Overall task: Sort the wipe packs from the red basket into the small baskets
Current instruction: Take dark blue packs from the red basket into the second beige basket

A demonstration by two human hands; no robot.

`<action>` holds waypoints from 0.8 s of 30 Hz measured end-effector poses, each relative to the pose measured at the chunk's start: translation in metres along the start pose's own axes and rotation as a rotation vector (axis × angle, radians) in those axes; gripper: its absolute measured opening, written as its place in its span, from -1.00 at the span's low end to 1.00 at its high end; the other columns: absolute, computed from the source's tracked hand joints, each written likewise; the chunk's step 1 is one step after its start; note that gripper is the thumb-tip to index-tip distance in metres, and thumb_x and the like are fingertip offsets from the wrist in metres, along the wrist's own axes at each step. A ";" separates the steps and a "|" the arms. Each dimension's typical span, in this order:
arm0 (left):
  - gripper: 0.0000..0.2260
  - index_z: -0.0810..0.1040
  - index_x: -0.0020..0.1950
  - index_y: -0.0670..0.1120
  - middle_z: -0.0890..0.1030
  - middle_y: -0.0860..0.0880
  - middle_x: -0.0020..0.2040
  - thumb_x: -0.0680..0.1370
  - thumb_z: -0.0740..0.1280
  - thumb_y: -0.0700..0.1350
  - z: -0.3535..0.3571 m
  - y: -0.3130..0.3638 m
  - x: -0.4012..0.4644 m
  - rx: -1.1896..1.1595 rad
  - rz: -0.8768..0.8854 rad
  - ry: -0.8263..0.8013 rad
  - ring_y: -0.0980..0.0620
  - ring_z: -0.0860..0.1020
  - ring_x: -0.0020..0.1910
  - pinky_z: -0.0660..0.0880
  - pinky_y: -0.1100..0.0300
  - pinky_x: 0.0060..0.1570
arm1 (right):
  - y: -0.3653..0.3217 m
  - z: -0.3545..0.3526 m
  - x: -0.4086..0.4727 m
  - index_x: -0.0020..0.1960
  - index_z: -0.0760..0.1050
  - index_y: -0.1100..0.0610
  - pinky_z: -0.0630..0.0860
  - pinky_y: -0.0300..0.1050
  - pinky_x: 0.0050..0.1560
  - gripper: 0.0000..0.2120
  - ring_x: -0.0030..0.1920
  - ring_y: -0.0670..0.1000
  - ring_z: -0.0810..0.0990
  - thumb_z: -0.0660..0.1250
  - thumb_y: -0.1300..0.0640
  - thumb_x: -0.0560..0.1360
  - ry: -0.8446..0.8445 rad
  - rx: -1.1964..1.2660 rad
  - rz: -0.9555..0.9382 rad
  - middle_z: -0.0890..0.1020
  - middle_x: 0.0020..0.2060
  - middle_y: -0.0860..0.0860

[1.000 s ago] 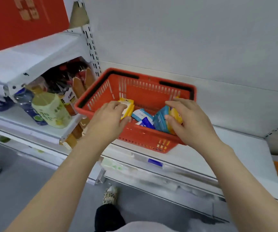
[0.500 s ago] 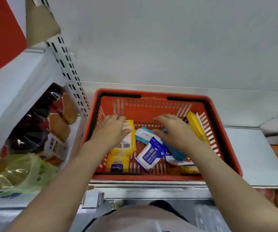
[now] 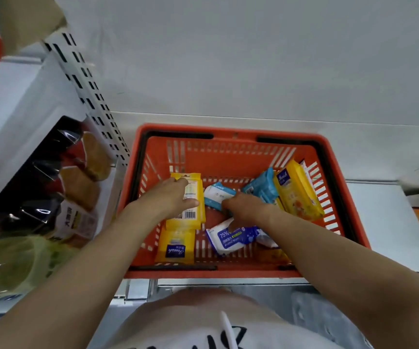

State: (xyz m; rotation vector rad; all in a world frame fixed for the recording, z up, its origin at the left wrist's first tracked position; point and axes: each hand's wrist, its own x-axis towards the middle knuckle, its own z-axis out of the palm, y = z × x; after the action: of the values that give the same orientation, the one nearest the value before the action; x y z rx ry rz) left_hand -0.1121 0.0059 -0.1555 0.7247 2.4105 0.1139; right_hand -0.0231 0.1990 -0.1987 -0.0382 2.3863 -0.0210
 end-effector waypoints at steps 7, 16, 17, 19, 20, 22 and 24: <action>-0.21 0.03 0.60 -0.12 0.18 -0.18 0.57 0.56 0.19 0.32 0.002 0.005 0.021 -0.033 -0.106 -0.110 -0.17 0.25 0.50 0.33 0.01 0.38 | 0.005 -0.002 -0.001 0.17 0.56 0.16 0.52 -0.06 -0.02 -0.52 0.10 0.12 0.59 0.53 -0.10 0.38 -0.142 0.048 -0.002 0.61 0.09 0.08; -0.22 0.06 0.59 -0.12 0.10 -0.18 0.58 0.56 0.19 0.31 0.015 0.024 0.033 0.017 -0.155 -0.046 -0.23 0.16 0.52 0.22 -0.05 0.42 | 0.047 -0.031 -0.036 0.03 0.57 0.11 0.52 -0.19 -0.25 -0.73 -0.08 0.00 0.62 0.44 -0.07 0.49 0.183 0.605 0.245 0.65 -0.01 0.02; -0.21 0.04 0.59 -0.12 0.07 -0.19 0.58 0.55 0.20 0.31 0.017 0.025 0.034 0.012 -0.183 -0.044 -0.24 0.16 0.52 0.22 -0.05 0.42 | 0.053 -0.033 -0.042 0.00 0.53 0.08 0.50 -0.21 -0.30 -0.76 -0.12 -0.02 0.60 0.44 -0.06 0.49 0.267 0.701 0.279 0.64 -0.05 0.00; -0.15 -0.04 0.61 -0.10 -0.02 -0.20 0.59 0.53 0.27 0.30 0.020 0.025 0.035 -0.044 -0.248 -0.072 -0.25 0.13 0.53 0.24 -0.06 0.43 | 0.063 -0.032 -0.052 0.02 0.48 0.04 0.50 -0.23 -0.33 -0.76 -0.17 -0.05 0.58 0.44 -0.06 0.49 0.408 0.830 0.341 0.59 -0.10 -0.02; -0.12 -0.06 0.61 -0.10 -0.03 -0.20 0.59 0.51 0.33 0.26 0.021 0.024 0.036 -0.082 -0.271 -0.075 -0.25 0.15 0.53 0.26 -0.06 0.42 | 0.066 -0.031 -0.056 0.05 0.47 0.05 0.52 -0.23 -0.31 -0.75 -0.16 -0.06 0.59 0.43 -0.06 0.49 0.467 0.877 0.362 0.58 -0.09 -0.03; -0.04 -0.01 0.60 -0.12 0.05 -0.22 0.55 0.43 0.49 0.15 0.020 0.022 0.036 -0.113 -0.299 -0.032 -0.25 0.25 0.47 0.33 -0.05 0.38 | 0.070 -0.027 -0.064 0.09 0.46 0.04 0.55 -0.22 -0.27 -0.71 -0.09 -0.05 0.61 0.43 -0.07 0.49 0.550 0.963 0.385 0.59 -0.04 -0.04; 0.01 0.04 0.57 -0.13 0.13 -0.23 0.49 0.34 0.59 0.08 0.019 0.024 0.033 -0.084 -0.312 0.026 -0.26 0.33 0.41 0.40 -0.06 0.32 | 0.072 -0.022 -0.070 0.10 0.44 0.02 0.51 -0.26 -0.32 -0.69 -0.09 -0.06 0.60 0.44 -0.09 0.48 0.581 1.032 0.396 0.57 -0.03 -0.08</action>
State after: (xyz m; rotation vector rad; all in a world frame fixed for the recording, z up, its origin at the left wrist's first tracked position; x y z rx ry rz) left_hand -0.1118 0.0420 -0.1823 0.3049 2.4941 0.0973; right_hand 0.0108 0.2737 -0.1366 1.0335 2.5903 -1.1880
